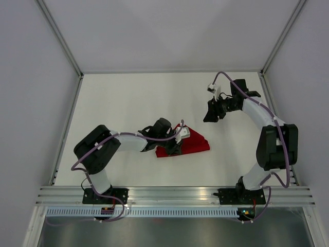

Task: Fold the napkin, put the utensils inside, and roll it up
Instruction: Roll the napkin with the utensil

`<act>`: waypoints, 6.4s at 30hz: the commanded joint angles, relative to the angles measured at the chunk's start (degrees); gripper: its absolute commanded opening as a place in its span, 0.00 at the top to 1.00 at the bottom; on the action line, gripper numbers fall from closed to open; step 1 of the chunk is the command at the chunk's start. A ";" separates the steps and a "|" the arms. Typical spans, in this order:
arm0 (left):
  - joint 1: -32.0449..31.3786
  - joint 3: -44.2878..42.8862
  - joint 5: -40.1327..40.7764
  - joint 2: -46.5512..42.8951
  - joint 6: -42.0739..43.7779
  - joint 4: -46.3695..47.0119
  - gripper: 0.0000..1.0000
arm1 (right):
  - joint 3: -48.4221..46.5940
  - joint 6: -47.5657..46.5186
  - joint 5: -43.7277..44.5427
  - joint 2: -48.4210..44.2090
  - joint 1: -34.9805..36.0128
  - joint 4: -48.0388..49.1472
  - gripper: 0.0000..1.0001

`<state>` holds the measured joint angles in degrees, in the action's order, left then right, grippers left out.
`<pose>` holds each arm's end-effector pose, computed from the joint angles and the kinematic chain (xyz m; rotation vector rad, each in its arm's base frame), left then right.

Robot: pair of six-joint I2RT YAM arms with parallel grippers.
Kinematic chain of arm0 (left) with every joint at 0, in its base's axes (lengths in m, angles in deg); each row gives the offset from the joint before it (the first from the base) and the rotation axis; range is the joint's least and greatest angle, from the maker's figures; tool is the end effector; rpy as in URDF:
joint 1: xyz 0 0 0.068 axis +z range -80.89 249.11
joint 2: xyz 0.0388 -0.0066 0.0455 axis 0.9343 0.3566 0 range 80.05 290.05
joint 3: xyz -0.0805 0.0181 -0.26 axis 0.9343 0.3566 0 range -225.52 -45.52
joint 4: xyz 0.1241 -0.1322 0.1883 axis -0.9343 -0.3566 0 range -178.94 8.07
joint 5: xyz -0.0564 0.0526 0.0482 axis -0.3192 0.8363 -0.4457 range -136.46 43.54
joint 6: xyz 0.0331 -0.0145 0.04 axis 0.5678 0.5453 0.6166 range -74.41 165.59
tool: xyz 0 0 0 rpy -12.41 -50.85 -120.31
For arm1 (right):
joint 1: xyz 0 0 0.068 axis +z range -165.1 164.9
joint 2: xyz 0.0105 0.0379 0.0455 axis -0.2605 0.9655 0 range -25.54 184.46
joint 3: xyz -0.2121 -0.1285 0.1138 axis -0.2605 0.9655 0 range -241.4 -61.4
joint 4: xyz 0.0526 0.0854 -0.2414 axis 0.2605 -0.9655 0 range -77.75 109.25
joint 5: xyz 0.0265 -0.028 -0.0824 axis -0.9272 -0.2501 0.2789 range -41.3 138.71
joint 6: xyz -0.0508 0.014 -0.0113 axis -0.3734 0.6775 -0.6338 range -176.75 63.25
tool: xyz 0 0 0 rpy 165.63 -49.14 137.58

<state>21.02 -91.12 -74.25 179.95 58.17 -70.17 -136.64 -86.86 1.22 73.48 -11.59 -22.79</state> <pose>0.2113 -0.2602 0.1384 1.4092 1.9015 -0.8698 0.3477 0.0475 0.2410 -0.9118 2.2352 0.9103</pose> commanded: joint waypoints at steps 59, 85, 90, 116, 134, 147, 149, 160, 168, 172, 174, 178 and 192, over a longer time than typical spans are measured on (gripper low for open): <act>10.92 -27.08 -19.41 22.36 -5.54 -39.72 0.61 | 41.50 -13.66 38.35 -17.11 46.15 36.95 0.89; 27.44 3.20 6.94 -14.51 -35.16 9.09 0.41 | 12.61 -15.59 16.73 6.59 31.40 9.01 0.97; 27.00 12.54 15.30 -23.77 -33.77 21.35 0.35 | 2.22 -17.00 12.07 16.19 27.87 -0.40 0.97; -10.17 8.78 32.89 -11.23 23.89 10.02 0.28 | -16.78 -21.84 7.14 33.87 23.03 -19.74 0.97; -10.53 4.65 31.57 -1.73 27.41 10.73 0.26 | -17.83 -21.66 7.32 34.83 22.95 -20.45 0.98; -9.39 -0.36 25.79 2.23 18.28 0.81 0.76 | -17.31 -21.66 7.06 34.40 22.86 -20.45 0.98; -9.03 -1.06 24.98 2.58 17.22 -0.60 0.81 | -16.96 -21.40 6.97 33.96 22.86 -20.01 0.98; -4.03 -3.52 13.74 2.76 9.49 -8.15 0.98 | -12.65 -14.64 3.37 25.44 21.28 -12.99 0.53; -0.87 -5.99 5.39 4.43 5.79 -13.34 0.98 | -6.42 3.36 1.87 11.38 15.13 5.43 0.44; 0.90 -7.65 1.43 6.09 4.21 -16.60 0.98 | 0.17 12.78 3.36 4.09 11.53 15.13 0.43; 2.30 -9.85 -1.72 7.85 2.81 -20.01 0.98 | 3.51 13.41 4.41 -0.22 9.51 18.12 0.44; 3.80 -12.75 -5.60 10.31 1.05 -24.06 0.98 | 7.47 9.82 4.77 -6.64 6.78 17.61 0.46; 7.93 -19.26 -18.52 20.07 -2.65 -33.83 0.98 | 38.05 -12.25 17.65 -37.93 19.23 23.57 0.45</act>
<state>29.04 -112.06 -93.13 194.83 56.75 -93.55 -103.26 -91.78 13.15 39.32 2.70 -3.71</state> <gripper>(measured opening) 0.221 0.548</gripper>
